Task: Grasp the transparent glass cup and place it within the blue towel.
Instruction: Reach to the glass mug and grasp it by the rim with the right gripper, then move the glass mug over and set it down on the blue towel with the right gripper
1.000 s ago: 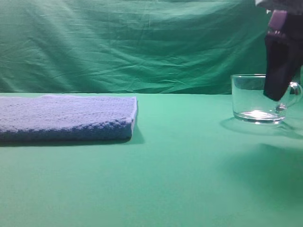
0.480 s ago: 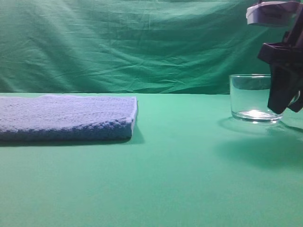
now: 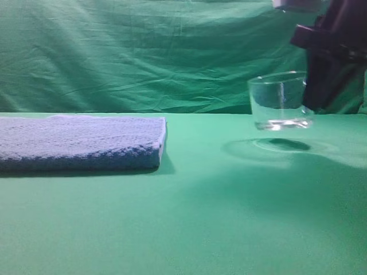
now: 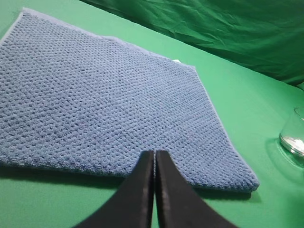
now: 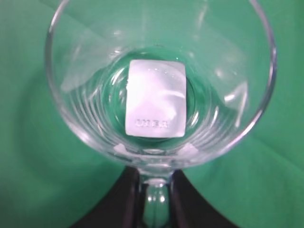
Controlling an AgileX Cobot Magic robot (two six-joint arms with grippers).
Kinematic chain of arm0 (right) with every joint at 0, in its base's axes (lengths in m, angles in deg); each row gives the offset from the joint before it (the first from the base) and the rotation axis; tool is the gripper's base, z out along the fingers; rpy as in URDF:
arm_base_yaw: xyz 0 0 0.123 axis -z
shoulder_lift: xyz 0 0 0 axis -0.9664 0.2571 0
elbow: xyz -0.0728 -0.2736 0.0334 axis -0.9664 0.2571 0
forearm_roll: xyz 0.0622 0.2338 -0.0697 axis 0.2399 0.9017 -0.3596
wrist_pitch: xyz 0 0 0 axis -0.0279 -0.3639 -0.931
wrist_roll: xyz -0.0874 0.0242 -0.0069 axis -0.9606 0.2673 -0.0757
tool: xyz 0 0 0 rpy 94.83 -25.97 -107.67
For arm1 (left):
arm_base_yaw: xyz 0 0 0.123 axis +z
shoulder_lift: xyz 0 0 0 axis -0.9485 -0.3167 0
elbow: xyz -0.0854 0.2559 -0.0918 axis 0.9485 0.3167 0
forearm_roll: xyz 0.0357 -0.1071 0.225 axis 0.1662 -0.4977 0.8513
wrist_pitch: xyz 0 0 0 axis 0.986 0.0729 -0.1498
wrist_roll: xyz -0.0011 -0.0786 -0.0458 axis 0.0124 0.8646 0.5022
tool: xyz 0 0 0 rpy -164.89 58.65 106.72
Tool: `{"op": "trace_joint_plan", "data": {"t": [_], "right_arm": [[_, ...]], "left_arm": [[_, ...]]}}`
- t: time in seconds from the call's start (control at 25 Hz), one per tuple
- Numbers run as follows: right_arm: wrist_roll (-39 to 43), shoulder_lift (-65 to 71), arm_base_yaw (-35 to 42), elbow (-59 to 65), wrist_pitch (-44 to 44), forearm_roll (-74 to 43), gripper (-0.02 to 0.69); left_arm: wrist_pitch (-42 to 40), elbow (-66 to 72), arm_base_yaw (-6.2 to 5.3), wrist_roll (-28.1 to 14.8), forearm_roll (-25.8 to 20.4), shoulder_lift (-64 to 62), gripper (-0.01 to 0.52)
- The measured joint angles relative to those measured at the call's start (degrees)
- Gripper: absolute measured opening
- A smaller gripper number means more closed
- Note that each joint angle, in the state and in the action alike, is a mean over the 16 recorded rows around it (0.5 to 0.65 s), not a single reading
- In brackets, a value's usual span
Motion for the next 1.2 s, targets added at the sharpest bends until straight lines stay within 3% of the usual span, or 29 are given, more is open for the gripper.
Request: {"op": "trace_joint_plan", "data": {"t": [0.4, 0.72, 1.2], "right_arm": [[0.52, 18.11, -12.13, -25.68, -2.24, -0.05, 0.1], [-0.14, 31.29, -17.38, -37.74, -0.9, 0.01, 0.112], [9.72, 33.59, -18.72, -40.89, -8.18, -0.78, 0.38]], "left_arm": [[0.0, 0.0, 0.0, 0.0, 0.0, 0.0, 0.0], [0.0, 0.0, 0.0, 0.0, 0.0, 0.0, 0.0], [0.0, 0.0, 0.0, 0.0, 0.0, 0.0, 0.0]]}}
